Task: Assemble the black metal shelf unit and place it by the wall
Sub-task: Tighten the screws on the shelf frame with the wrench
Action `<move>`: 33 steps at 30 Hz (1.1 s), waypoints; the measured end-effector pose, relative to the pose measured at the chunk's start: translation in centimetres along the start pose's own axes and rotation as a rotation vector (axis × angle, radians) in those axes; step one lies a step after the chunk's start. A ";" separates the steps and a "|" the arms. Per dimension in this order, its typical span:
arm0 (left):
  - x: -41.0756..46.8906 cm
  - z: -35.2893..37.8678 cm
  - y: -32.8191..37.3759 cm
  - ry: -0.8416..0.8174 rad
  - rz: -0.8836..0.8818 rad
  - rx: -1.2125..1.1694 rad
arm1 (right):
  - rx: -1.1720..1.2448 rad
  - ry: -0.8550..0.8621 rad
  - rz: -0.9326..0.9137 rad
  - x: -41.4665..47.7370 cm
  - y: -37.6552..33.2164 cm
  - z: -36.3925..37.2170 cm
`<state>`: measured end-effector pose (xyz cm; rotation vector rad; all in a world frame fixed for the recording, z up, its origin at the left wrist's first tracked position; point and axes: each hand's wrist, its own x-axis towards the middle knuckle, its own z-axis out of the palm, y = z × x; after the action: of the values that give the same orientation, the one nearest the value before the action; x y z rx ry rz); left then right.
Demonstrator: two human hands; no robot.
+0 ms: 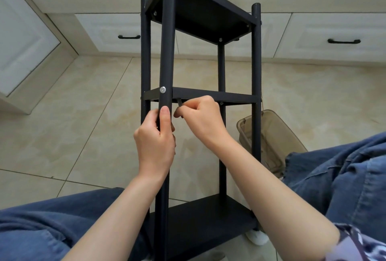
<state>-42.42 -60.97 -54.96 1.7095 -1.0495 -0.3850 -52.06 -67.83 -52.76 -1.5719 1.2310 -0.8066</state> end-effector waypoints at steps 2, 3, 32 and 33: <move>0.0 0.0 0.1 0.001 0.004 0.005 | -0.014 0.015 -0.030 0.0 0.0 0.0; 0.0 0.0 0.1 0.001 0.007 0.008 | -0.021 0.019 -0.044 0.0 0.1 0.1; 0.0 0.1 0.2 -0.010 0.043 -0.007 | 0.082 0.207 -0.252 1.0 3.8 4.4; 0.0 0.1 0.3 -0.012 0.040 -0.015 | 0.080 0.212 -0.253 1.0 3.8 4.4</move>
<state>-42.66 -61.03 -54.77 1.6720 -1.0857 -0.3768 -49.08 -67.75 -57.85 -1.6279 1.1443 -1.1958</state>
